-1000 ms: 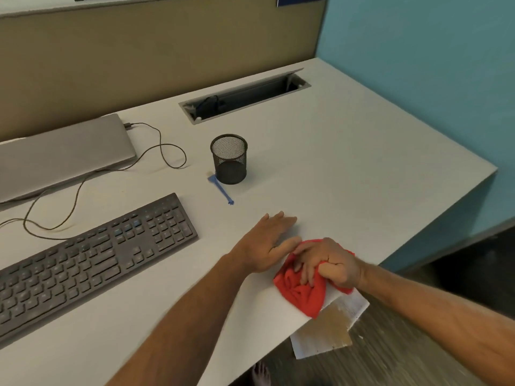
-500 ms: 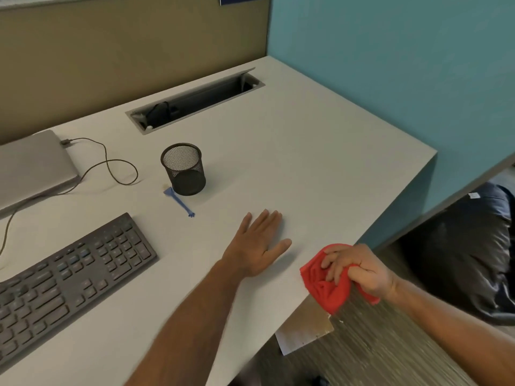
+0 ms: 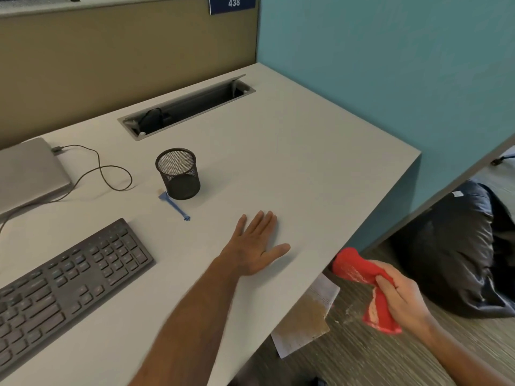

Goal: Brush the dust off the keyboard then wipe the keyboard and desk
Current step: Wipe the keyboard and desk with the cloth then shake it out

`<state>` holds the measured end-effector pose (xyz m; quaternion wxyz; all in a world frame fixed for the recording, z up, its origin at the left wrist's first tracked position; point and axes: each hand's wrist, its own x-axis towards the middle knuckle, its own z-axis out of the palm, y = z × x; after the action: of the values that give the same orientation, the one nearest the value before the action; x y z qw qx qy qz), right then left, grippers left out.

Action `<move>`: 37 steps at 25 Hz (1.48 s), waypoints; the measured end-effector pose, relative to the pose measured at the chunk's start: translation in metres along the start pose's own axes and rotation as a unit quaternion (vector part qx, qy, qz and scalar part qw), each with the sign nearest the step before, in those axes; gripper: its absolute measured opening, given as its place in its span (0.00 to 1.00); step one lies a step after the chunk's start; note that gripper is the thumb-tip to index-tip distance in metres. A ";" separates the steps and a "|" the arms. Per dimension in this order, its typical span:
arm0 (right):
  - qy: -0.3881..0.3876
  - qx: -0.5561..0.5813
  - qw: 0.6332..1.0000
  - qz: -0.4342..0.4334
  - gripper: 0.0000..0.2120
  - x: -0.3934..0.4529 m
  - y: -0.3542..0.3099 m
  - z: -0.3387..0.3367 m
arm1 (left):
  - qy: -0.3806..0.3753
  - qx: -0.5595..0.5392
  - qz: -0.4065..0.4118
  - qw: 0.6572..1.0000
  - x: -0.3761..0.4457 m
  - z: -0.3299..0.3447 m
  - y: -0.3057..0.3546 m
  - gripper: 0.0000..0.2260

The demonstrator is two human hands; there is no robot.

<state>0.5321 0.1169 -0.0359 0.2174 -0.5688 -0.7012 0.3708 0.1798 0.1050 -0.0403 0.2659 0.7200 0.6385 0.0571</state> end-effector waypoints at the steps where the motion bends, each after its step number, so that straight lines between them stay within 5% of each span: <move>1: 0.014 -0.006 1.000 0.003 0.19 0.001 -0.001 0.002 | -0.002 0.007 -0.001 1.000 0.000 0.000 0.001 0.37; 12: 0.121 -0.120 0.985 0.015 0.20 0.010 -0.017 0.031 | -0.010 0.044 -0.004 0.999 0.002 0.002 0.001 0.39; 19: 0.162 -0.061 0.985 0.026 0.18 0.017 -0.047 0.022 | -0.006 0.036 0.000 0.999 0.001 0.000 0.002 0.39; 24: 0.227 0.131 0.963 0.070 0.15 0.015 -0.102 0.001 | 0.014 -0.023 -0.013 1.000 0.003 0.000 0.001 0.36; 27: 0.206 0.319 0.918 0.114 0.13 0.020 -0.134 0.000 | 0.044 -0.133 -0.031 0.990 -0.001 -0.002 0.009 0.34; 29: 0.151 0.434 0.873 0.164 0.12 0.028 -0.148 0.006 | 0.072 -0.270 -0.040 0.959 -0.004 -0.005 0.025 0.33; 33: -0.008 0.572 0.793 0.211 0.14 0.044 -0.173 0.033 | 0.088 -0.602 -0.067 0.791 -0.013 -0.019 0.054 0.29; 35: -0.074 0.582 0.781 0.216 0.17 0.050 -0.179 0.051 | 0.082 -0.675 -0.079 0.729 -0.020 -0.026 0.058 0.26; 37: -0.092 0.548 0.808 0.197 0.17 0.057 -0.184 0.065 | 0.124 -0.711 -0.089 0.686 -0.026 -0.029 0.057 0.21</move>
<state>0.3527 0.1391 0.0576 0.3501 -0.4438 -0.2711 0.7791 0.2132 0.0865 0.0171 0.6203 0.2408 0.4945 0.5592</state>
